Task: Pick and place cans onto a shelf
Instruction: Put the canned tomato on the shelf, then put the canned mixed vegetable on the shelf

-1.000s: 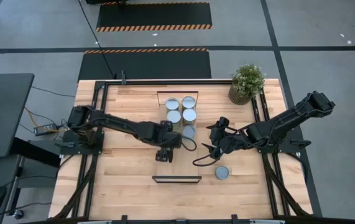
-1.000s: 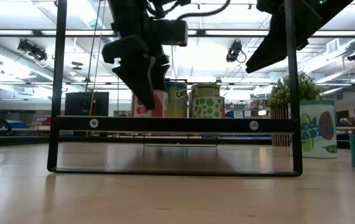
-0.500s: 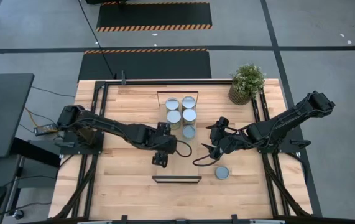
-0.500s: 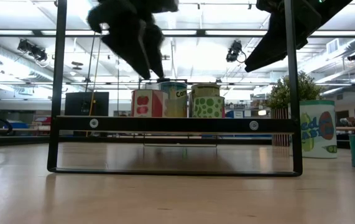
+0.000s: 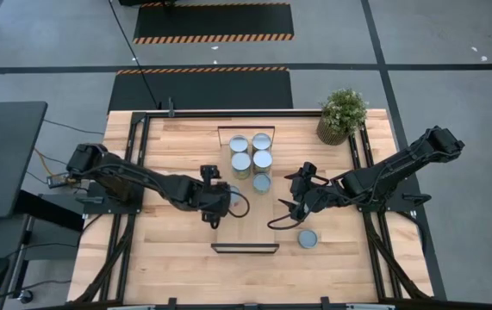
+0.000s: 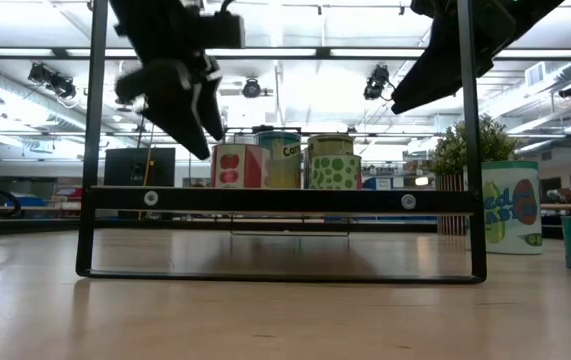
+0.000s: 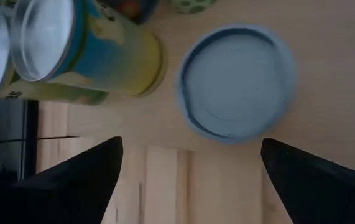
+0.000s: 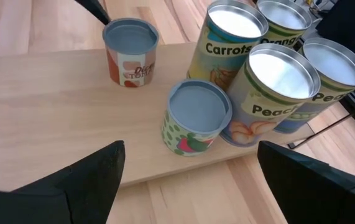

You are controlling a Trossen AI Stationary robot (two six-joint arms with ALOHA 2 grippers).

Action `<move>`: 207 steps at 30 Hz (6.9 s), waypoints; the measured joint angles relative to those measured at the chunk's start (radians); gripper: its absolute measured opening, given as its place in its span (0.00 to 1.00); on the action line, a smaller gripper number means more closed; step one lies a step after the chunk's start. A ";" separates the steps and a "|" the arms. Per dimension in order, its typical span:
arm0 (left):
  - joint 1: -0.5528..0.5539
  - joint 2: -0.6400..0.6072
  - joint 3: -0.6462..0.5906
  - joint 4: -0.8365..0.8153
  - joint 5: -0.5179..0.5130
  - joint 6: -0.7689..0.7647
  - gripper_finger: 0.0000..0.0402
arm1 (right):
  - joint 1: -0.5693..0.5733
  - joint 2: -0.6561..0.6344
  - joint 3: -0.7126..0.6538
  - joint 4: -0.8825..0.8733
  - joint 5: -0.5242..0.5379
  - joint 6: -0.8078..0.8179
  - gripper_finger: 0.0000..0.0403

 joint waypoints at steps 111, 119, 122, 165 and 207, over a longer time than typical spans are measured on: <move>-0.014 -0.394 -0.283 0.331 -0.012 -0.038 0.96 | 0.326 -0.231 -0.276 -0.352 -0.046 0.540 0.93; -0.014 -0.392 -0.283 0.322 -0.011 -0.038 0.96 | 0.316 -0.199 -0.430 -0.107 -0.027 0.533 0.93; -0.013 -0.392 -0.283 0.331 -0.011 -0.038 0.96 | 0.297 -0.188 -0.472 0.031 0.004 0.488 0.93; -0.003 -0.390 -0.283 0.343 0.050 -0.073 0.96 | -0.033 0.080 -0.338 0.790 -0.262 -0.182 0.72; 0.000 -0.390 -0.283 0.331 0.051 -0.083 0.96 | -0.083 0.310 -0.100 0.605 -0.166 -0.097 0.86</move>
